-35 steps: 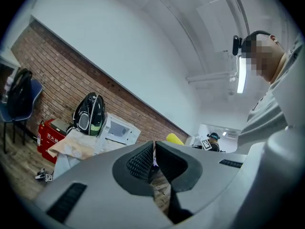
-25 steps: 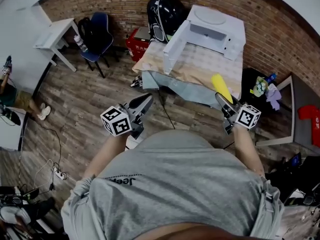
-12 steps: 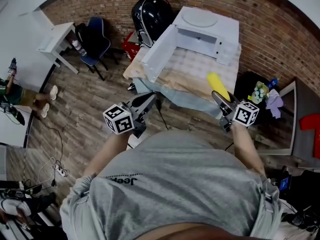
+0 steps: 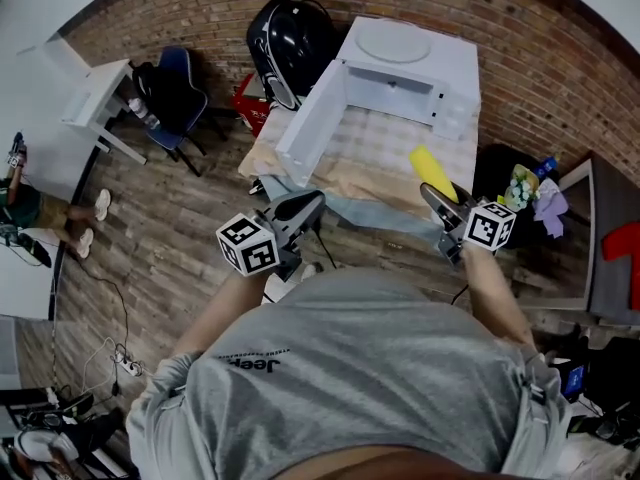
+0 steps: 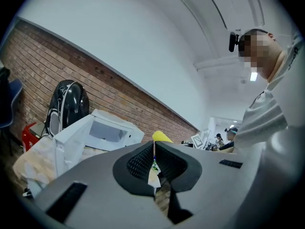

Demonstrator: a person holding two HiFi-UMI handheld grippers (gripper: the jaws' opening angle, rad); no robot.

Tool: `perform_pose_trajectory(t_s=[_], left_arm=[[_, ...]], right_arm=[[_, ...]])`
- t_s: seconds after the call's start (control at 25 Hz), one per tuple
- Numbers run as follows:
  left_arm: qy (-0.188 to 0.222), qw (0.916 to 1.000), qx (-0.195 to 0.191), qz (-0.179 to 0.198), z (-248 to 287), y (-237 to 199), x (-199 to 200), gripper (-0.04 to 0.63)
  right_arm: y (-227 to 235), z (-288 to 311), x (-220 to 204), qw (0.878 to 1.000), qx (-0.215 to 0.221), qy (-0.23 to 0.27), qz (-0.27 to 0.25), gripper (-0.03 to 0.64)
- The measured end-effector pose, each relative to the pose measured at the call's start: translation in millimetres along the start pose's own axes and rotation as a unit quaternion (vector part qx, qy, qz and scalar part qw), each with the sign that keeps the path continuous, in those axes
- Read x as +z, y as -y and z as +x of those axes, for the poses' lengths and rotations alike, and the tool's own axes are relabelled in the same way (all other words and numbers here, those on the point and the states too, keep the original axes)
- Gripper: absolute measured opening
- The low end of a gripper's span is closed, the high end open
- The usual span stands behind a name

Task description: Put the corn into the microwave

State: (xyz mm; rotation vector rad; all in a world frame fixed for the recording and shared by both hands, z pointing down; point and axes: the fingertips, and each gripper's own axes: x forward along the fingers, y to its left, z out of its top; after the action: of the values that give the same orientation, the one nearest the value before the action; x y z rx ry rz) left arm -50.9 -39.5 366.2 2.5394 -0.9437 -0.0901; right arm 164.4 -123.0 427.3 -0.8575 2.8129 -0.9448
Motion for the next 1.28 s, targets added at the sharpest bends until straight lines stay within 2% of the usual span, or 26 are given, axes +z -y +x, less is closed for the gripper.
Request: perform_pose_trajectory(t_s=[0.2,0.44,0.6,0.72,1.0,1.12,1.28], left_arm=[[-0.008,0.998,-0.056,0.027,1.8,-50.0,23.8,0.029],[-0.026,0.9911,-0.123,0.044,0.4,-107.2,56.2,0.029],[-0.033,0.9854,-0.158,0.054,1.6,-122.9,62.7,0.029],[-0.027,0.9834,-0.17,0.058,7.1,-126.0,68.5,0.029],[-0.01,0.987,-0.152,0.05,33.2,-112.8,71.8,0.029],[-0.005,0.9913,-0.115,0.062,60.7,-101.5,60.5,0.029],[-0.004,0.9966,-0.045,0.069,120.6,-94.6,36.0,0.029]], right_arm=[[11.7,50.5,19.4,0.998,-0.062,0.014,0.003,0.225],[19.3,108.8,33.5,0.992,-0.124,0.021,0.014,0.225],[23.7,135.7,32.8,0.988,-0.154,0.005,0.013,0.225],[28.8,144.6,34.7,0.986,-0.164,-0.012,0.009,0.225],[67.0,143.7,53.1,0.986,-0.158,-0.044,-0.01,0.225],[85.8,135.9,59.3,0.989,-0.129,-0.071,-0.026,0.225],[111.4,110.0,65.7,0.986,-0.085,-0.124,-0.068,0.225]])
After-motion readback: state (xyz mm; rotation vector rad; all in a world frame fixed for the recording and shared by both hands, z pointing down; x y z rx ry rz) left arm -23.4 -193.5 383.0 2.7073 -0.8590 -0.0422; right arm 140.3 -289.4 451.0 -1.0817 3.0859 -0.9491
